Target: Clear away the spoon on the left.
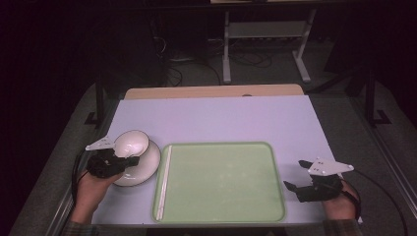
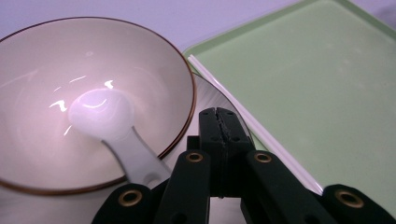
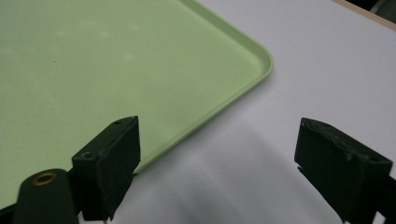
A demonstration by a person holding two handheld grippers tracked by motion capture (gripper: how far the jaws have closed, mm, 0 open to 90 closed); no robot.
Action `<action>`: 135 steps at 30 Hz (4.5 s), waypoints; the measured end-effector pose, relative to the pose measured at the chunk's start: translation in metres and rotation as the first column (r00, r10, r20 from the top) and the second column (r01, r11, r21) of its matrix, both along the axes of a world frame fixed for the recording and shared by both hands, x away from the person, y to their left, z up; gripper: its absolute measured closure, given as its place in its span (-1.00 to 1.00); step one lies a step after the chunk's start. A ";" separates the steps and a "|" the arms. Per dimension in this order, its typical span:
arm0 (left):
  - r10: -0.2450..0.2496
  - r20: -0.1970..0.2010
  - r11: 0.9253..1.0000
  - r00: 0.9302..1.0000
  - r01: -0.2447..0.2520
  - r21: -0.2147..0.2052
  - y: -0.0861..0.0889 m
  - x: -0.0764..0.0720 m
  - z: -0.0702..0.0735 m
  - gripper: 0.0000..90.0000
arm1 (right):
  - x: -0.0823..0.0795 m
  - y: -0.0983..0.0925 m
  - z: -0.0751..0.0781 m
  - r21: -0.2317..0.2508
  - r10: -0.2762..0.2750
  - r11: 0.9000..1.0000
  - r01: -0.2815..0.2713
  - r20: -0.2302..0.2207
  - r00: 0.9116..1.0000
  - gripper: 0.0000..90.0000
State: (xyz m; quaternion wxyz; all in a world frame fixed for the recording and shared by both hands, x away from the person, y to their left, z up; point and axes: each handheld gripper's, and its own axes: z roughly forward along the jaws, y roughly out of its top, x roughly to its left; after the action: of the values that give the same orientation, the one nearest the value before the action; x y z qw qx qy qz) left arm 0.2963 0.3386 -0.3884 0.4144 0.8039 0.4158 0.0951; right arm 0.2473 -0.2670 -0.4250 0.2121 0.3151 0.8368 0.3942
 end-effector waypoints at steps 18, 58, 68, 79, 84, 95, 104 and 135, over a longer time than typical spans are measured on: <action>0.127 0.045 0.992 0.991 -0.126 -0.025 0.043 -0.007 0.004 0.99 | 0.000 -0.001 0.000 -0.004 -0.002 1.000 0.002 0.002 1.000 -0.70; 0.175 0.032 0.984 0.984 -0.176 0.028 0.058 0.024 0.032 0.08 | 0.001 -0.002 0.000 0.004 -0.007 1.000 0.007 0.002 1.000 -0.70; 0.198 -0.032 0.980 0.980 -0.198 -0.012 0.076 0.021 0.012 0.06 | 0.001 -0.002 0.000 -0.002 -0.009 1.000 0.009 -0.004 1.000 -0.70; 0.180 -0.078 0.983 0.981 -0.182 -0.030 0.081 0.020 0.004 0.41 | 0.001 -0.002 -0.001 -0.006 -0.004 1.000 0.003 -0.003 1.000 -0.70; 0.177 -0.079 0.983 0.981 -0.180 -0.037 0.081 0.022 0.001 0.55 | 0.001 -0.001 -0.001 -0.007 0.000 1.000 0.000 -0.006 1.000 -0.70; 0.139 -0.065 0.985 0.988 -0.145 -0.094 0.080 0.021 0.002 0.83 | 0.001 -0.001 -0.001 -0.008 0.001 1.000 -0.001 -0.003 1.000 -0.70; 0.124 -0.027 0.985 0.992 -0.126 -0.121 0.080 0.018 0.006 0.88 | 0.001 -0.001 -0.001 -0.010 -0.001 1.000 0.001 -0.006 1.000 -0.70; 0.021 0.134 0.963 0.991 0.016 -0.269 0.038 0.007 0.051 0.89 | 0.001 -0.002 -0.001 -0.006 -0.006 1.000 0.006 -0.002 1.000 -0.70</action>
State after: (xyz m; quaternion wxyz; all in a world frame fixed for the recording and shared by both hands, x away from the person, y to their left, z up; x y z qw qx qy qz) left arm 0.3033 0.3770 -0.3374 0.5470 0.7313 0.3967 0.0926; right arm 0.2481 -0.2690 -0.4256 0.2133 0.3174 0.8373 0.3906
